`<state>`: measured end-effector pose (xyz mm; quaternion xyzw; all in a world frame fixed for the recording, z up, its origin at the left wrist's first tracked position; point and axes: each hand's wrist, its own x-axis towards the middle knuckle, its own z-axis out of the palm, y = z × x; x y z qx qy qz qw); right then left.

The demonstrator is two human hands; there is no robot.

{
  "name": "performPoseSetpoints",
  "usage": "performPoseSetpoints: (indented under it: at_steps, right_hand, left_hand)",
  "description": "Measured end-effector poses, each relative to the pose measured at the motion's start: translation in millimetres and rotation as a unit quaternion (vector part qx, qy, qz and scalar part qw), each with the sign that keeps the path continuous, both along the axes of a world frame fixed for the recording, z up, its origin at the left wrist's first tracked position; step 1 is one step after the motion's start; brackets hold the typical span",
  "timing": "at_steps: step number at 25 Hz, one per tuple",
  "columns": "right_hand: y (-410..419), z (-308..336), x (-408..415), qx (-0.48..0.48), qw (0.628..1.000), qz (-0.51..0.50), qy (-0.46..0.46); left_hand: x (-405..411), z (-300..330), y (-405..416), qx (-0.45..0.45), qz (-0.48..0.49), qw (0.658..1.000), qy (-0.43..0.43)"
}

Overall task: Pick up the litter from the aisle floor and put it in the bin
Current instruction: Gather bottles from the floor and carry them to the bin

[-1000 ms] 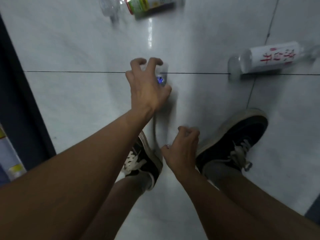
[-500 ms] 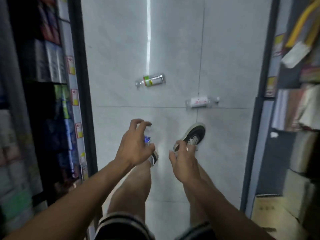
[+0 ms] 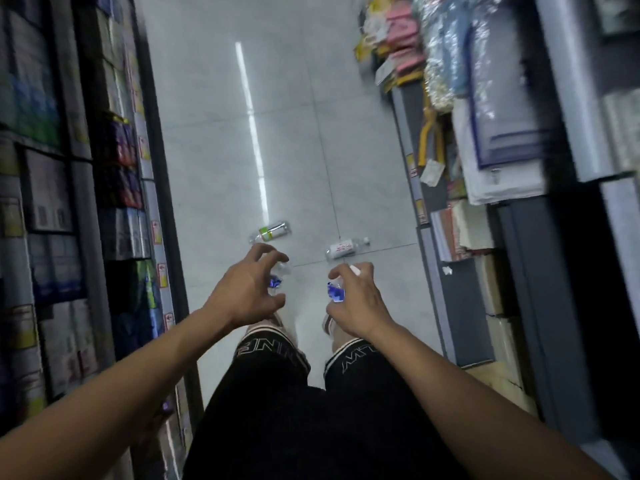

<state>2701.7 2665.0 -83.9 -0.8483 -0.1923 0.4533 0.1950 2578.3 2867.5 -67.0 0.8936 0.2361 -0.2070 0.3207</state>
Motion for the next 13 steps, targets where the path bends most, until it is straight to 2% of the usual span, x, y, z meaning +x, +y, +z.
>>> performPoseSetpoints:
  at_steps: [6, 9, 13]
  right_hand:
    - [-29.9, 41.8, -12.0, 0.062, 0.986, -0.130, -0.084]
    - [-42.2, 54.0, -41.6, 0.057, 0.967, -0.230, -0.098]
    - [-56.9, 70.7, -106.1, 0.028, 0.931, -0.348, -0.107]
  left_hand:
    - [13.2, 41.3, -4.2, -0.027, -0.060, 0.996, -0.056]
    - [19.0, 48.8, 6.1, -0.046, -0.149, 0.986, -0.062]
    - [28.2, 52.9, 13.7, -0.053, -0.281, 0.955, -0.077]
